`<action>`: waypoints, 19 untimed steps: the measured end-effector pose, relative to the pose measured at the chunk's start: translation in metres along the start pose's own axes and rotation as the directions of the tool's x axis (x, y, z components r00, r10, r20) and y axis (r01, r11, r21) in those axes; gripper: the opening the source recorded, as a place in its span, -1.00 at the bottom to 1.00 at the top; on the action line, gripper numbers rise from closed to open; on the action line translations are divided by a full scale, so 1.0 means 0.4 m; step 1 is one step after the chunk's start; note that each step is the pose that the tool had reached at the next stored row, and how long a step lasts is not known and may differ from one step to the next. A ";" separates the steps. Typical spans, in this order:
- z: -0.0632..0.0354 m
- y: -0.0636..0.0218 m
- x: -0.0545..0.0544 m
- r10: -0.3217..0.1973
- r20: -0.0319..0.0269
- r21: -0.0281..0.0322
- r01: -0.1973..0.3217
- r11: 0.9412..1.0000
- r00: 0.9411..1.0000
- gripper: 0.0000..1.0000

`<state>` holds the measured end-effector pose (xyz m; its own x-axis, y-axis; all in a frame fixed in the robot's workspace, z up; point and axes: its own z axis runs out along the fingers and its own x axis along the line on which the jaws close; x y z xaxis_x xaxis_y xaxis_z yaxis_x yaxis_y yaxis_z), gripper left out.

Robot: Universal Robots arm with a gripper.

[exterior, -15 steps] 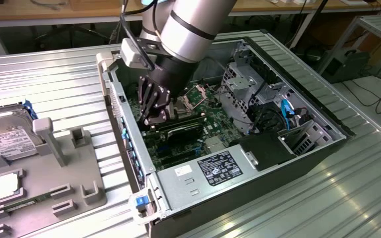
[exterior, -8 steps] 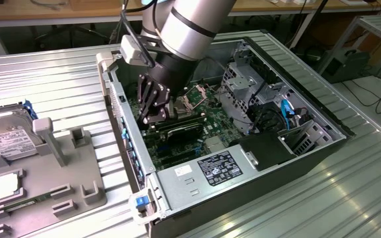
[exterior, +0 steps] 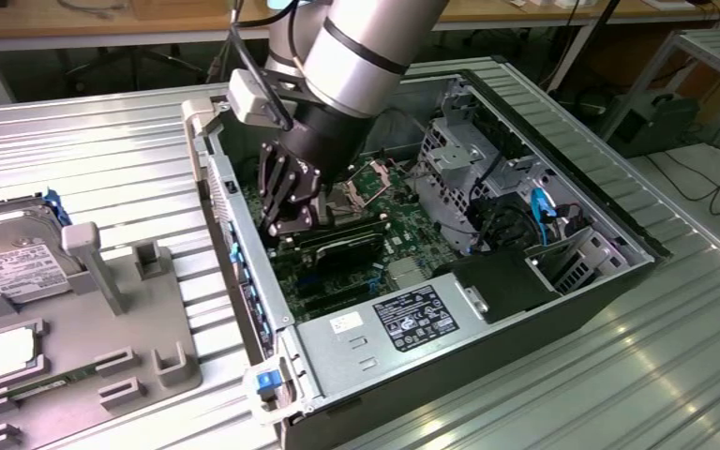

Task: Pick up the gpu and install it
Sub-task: 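Press down on the gpu until it lock into place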

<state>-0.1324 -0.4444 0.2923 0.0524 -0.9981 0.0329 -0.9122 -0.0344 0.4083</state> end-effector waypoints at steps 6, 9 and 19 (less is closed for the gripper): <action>0.000 -0.023 -0.001 0.001 -0.001 0.001 -0.001 1.000 1.000 -0.79; -0.004 -0.034 0.000 0.001 -0.002 0.000 -0.001 1.000 1.000 -0.79; -0.006 -0.040 -0.008 -0.010 -0.014 0.103 0.012 0.995 1.000 -0.79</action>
<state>-0.1170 -0.4407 0.2878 0.0676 -0.9968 0.0418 -0.9487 -0.0513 0.3121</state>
